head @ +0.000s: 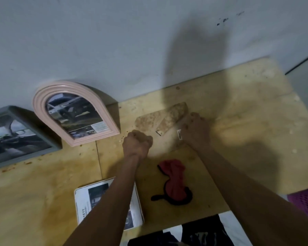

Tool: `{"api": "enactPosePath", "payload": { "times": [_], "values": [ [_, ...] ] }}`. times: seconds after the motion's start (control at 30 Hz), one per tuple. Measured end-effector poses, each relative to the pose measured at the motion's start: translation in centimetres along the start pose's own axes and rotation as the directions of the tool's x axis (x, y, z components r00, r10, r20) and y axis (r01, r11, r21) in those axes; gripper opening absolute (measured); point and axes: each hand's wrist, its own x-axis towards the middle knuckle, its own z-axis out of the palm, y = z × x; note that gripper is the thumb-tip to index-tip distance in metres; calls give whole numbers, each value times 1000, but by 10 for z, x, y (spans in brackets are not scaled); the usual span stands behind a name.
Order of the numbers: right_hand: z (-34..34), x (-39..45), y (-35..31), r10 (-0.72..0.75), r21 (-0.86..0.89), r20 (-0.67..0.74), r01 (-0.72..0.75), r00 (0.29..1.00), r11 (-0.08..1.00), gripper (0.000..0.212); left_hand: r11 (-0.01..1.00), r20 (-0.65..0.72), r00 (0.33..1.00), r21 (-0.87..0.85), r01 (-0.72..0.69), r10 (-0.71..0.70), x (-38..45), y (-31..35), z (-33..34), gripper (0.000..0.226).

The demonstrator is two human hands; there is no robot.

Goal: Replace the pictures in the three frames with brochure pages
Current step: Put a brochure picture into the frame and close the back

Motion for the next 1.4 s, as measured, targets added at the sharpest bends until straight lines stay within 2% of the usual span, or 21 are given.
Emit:
{"api": "enactPosePath", "payload": {
  "times": [0.1,0.17,0.33,0.43,0.53,0.57,0.67,0.77,0.93,1.17,1.27,1.4],
  "values": [
    [3,12,-1,8,-23,-16,-8,1000,1000,46,995,-29,999,93,26,-24,4,12,4,40],
    [5,17,-4,43,8,-22,-43,999,999,46,993,-51,997,94,69,-64,7,14,7,48],
    [4,30,-8,178,136,-13,-174,984,975,49,976,-94,972,-65,209,-215,9,18,9,53],
    [1,33,-10,207,187,24,-208,978,960,55,974,-76,974,-84,209,-215,10,14,8,32],
    [-5,25,-11,172,199,70,-183,983,963,66,970,-96,972,-136,202,-216,2,8,1,10],
    [-7,20,-13,151,202,83,-165,985,966,67,971,-100,973,-147,191,-207,-2,5,-3,13],
    [-11,-7,-23,112,247,120,-139,986,959,62,971,-105,981,-194,142,-164,-17,-9,-20,40],
    [-8,-44,-35,78,345,161,-130,984,930,41,945,-86,979,-291,150,-182,-33,-30,-43,62],
    [16,-113,-50,31,397,175,-100,984,912,48,947,-125,972,-279,159,-200,-61,-83,-86,76],
    [71,-217,-42,-38,371,121,-10,992,929,79,952,-133,979,-284,112,-155,-103,-173,-130,56],
    [86,-246,-33,-60,351,86,26,994,936,83,952,-94,986,-286,105,-137,-115,-205,-136,44],
    [102,-268,-21,-82,361,51,59,995,931,85,963,-51,994,-257,85,-101,-120,-236,-135,40]
  ]
}}
